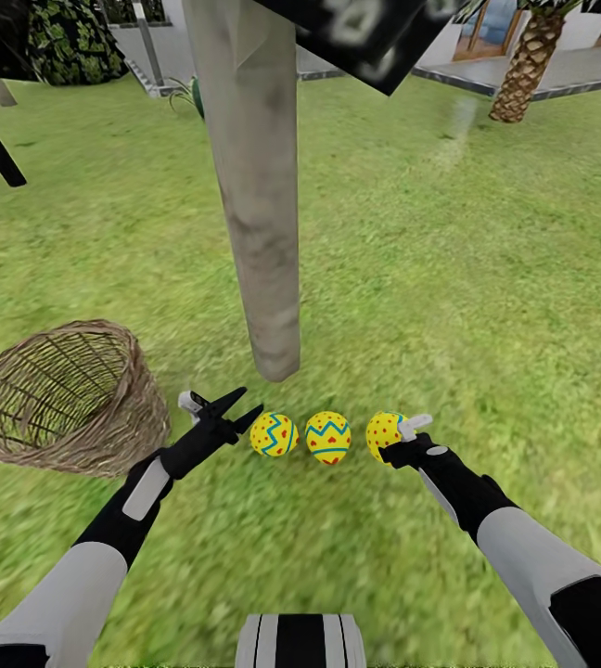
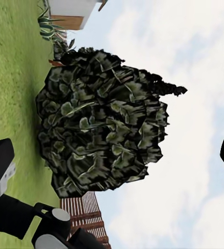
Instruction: Take the three Easter eggs out of the wicker basket on the lawn in the garden, then place them on the lawn next to a single tree (choose any tree) so that all three eggs are next to the same tree and none are left in the basket.
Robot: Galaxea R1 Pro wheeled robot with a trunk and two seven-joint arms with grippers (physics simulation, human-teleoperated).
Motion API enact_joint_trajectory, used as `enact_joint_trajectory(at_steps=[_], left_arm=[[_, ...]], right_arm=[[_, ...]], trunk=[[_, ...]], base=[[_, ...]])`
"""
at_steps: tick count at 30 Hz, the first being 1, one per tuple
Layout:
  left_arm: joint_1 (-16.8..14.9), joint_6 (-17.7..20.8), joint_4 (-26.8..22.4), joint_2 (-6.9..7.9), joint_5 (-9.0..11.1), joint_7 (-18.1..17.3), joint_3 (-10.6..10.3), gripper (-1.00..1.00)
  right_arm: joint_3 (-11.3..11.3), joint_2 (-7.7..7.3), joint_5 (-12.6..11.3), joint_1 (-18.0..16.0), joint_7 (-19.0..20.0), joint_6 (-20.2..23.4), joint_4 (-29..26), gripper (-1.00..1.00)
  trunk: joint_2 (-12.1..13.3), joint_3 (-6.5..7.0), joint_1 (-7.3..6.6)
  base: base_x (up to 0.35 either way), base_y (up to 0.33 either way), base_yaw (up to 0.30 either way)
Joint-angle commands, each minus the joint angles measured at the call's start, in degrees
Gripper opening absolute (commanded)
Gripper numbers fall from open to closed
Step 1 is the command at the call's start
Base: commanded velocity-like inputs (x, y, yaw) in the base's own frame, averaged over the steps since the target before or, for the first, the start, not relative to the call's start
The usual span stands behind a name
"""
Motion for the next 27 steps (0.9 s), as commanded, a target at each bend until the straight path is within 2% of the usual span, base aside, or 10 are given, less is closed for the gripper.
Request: enact_joint_trajectory(at_steps=[1,5,17,27], left_arm=[[-0.02,0.51,0.01,0.02,0.31,-0.03,-0.06,1.00],[-0.02,0.49,0.01,0.02,0.31,0.06,-0.06,1.00],[-0.02,0.56,0.01,0.07,0.30,0.05,0.02,1.00],[-0.02,0.50,0.01,0.02,0.32,-0.03,-0.04,1.00]], right_arm=[[0.35,-0.08,-0.43,-0.03,-0.11,0.32,-0.12,-1.00],[0.38,-0.08,-0.43,-0.03,-0.11,0.38,-0.12,-1.00],[0.30,-0.08,-0.25,-0.03,-0.11,0.23,-0.12,-1.00],[0.30,-0.08,-0.33,-0.03,-0.11,0.23,-0.12,-1.00]], trunk=[[-0.03,-0.26,0.01],[-0.08,-1.15,0.11],[-0.08,-1.16,0.11],[-0.10,-1.91,0.14]], base=[[0.000,0.000,0.000],[0.000,0.000,0.000],[0.043,-0.043,0.003],[0.003,-0.003,0.121]])
